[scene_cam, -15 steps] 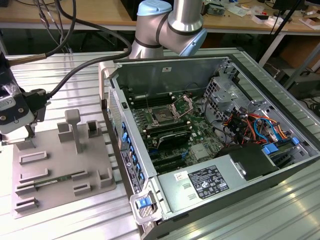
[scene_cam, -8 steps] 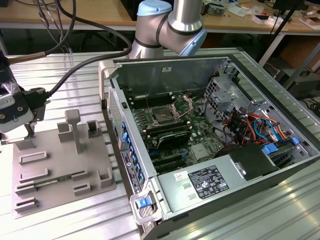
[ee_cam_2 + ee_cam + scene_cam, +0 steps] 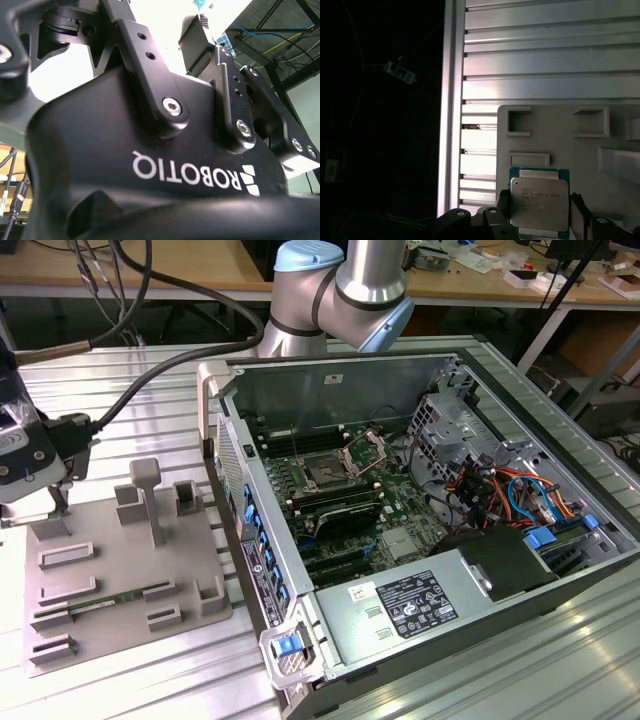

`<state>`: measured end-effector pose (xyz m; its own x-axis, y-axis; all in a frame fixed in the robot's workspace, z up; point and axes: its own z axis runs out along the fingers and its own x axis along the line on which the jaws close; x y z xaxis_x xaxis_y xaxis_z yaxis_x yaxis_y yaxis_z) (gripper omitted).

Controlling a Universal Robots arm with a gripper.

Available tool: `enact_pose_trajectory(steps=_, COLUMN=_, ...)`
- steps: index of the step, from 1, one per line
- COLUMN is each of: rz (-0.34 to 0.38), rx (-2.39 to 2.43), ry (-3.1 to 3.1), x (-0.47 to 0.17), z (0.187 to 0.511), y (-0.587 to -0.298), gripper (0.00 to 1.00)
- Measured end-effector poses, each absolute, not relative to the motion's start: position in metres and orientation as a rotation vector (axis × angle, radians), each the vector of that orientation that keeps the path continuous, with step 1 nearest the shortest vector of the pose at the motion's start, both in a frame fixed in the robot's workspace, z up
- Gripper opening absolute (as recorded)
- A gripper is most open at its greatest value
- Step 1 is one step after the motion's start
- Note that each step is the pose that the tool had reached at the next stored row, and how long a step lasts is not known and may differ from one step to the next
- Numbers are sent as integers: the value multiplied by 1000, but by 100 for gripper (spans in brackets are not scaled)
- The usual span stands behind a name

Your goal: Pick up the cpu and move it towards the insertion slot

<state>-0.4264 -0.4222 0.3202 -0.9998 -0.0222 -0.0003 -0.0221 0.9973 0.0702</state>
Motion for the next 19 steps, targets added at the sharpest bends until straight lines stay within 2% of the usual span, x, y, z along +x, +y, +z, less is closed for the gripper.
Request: enact_pose_trajectory(steps=19, rz=-111, rx=35, ry=-3139, x=-426, z=327, y=-422, gripper=55)
